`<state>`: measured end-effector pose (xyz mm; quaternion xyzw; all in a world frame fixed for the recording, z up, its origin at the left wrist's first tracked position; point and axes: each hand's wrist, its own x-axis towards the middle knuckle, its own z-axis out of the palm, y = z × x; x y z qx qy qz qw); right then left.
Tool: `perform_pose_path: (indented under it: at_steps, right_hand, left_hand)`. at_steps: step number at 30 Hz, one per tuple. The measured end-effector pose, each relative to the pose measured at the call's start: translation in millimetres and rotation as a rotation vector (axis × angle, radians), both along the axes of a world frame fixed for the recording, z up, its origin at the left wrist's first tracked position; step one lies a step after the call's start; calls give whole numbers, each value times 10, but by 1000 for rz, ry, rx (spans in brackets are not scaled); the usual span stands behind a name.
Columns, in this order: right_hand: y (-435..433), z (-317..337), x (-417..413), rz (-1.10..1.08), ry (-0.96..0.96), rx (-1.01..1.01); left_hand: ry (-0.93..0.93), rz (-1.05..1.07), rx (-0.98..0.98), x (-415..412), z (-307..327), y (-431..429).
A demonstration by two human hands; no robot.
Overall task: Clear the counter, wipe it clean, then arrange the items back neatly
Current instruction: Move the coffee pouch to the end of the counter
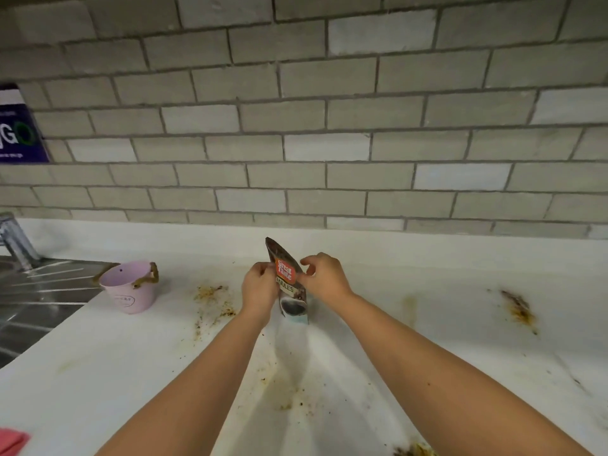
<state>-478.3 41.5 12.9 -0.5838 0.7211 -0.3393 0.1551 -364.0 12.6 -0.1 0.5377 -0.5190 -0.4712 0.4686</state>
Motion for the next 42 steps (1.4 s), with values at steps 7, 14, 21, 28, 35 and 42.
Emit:
perform_pose_path:
  at_steps: [7,14,21,28,35,42]
  right_hand:
    - [-88,-12,73,-72,8,-21]
    - [-15,31,19,-156,-65,-50]
    - [363,223,-320,-247,-50,-96]
    - [991,362,-908,-410,-33,-156]
    - [1739,429,-1628,-574,18,-168]
    - [2538,406,-2372,-696,55,-156]
  left_hand:
    - [25,-97,30,-28,-95,-251]
    - [33,-140,14,-79,-39,-202]
    - [51,-246,-44,-447,80,25]
    - [65,-412,-66,-1163,201,523]
    - [73,-595,-76,-2019,272,1139]
    - [85,-729,-72,-2898,239,1827]
